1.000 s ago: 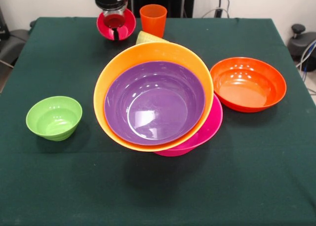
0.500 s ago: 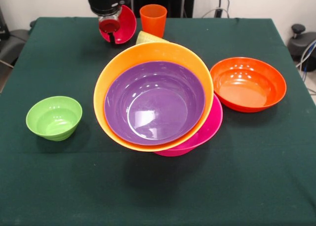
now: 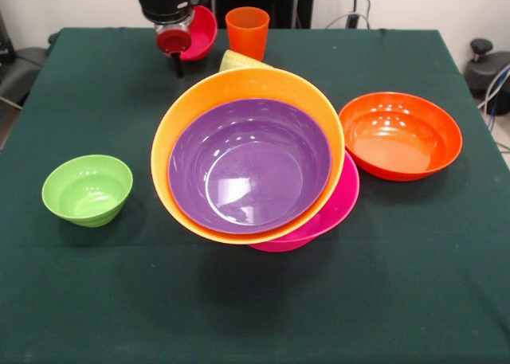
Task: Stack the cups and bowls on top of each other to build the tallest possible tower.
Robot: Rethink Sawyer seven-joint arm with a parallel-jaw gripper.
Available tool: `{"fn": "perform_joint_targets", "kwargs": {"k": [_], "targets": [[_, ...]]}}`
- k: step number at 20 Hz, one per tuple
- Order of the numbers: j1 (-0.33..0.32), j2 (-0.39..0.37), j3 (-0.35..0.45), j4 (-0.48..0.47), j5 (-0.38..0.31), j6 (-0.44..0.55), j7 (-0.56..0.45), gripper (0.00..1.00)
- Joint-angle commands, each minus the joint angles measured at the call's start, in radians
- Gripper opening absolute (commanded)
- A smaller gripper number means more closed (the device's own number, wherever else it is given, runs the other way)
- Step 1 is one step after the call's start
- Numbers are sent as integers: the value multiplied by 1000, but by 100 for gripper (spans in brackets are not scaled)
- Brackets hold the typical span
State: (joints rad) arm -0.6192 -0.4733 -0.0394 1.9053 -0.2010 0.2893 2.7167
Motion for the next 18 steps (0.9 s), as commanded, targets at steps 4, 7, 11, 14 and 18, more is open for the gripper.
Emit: {"fn": "perform_joint_targets", "kwargs": {"k": [4, 7, 11, 14, 18], "targets": [[6, -86, 115, -16, -28, 80, -86, 100], [6, -128, 121, -9, -7, 124, -84, 100], [15, -148, 122, -3, 4, 148, -71, 100], [15, -139, 125, 1, 5, 133, -57, 100], [15, -131, 122, 1, 0, 123, -54, 100]]}}
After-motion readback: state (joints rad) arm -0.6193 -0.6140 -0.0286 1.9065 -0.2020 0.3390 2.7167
